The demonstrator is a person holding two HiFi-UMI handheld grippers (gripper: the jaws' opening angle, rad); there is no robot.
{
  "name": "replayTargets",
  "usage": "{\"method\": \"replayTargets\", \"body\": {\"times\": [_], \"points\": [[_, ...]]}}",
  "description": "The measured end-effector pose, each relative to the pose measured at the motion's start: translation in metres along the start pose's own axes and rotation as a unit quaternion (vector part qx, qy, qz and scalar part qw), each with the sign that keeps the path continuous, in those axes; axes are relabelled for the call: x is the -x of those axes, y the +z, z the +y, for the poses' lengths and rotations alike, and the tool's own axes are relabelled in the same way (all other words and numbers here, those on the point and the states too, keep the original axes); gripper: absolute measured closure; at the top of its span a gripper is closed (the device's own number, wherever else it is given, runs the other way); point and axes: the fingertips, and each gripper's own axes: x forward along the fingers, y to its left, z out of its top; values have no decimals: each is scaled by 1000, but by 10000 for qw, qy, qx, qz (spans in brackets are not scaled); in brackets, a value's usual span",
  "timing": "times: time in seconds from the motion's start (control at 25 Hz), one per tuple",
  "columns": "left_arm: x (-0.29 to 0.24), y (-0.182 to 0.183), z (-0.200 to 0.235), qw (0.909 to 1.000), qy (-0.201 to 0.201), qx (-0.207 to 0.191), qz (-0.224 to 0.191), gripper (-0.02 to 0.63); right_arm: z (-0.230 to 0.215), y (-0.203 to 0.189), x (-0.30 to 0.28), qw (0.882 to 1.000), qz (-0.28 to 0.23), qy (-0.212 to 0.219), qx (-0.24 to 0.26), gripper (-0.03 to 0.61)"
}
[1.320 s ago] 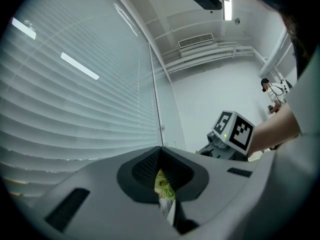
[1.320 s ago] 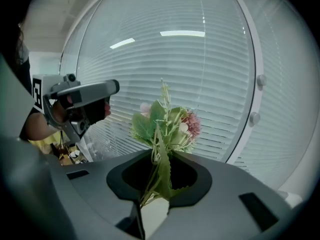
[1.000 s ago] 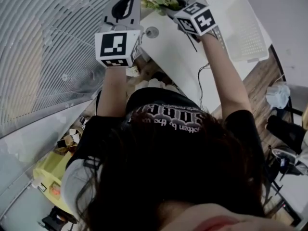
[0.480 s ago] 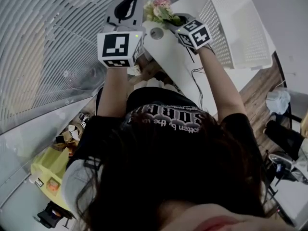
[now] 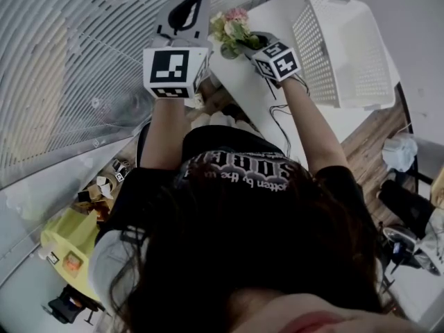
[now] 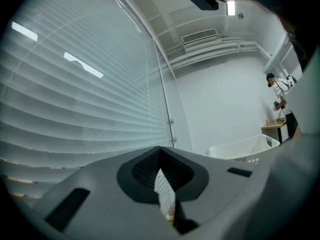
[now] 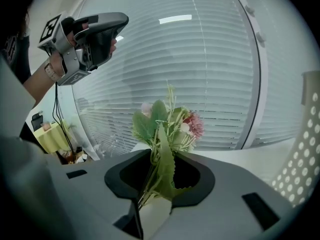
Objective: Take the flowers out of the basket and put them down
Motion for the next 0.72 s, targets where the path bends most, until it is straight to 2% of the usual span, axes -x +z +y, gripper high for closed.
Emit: {"method": "replayTargets", "body": {"times": [0.32, 0.44, 0.72], "points": [[-3, -8, 7, 9999, 52, -9, 89, 612, 9, -20, -15, 9993, 98, 270, -231, 384], [-5, -10, 5, 9999, 35, -7, 98, 612, 13, -25, -16, 9989, 202, 368, -203, 330], [-11, -12, 1, 9999, -8, -4, 118, 612, 18, -20, -11, 9987, 216, 463, -49, 274]]}}
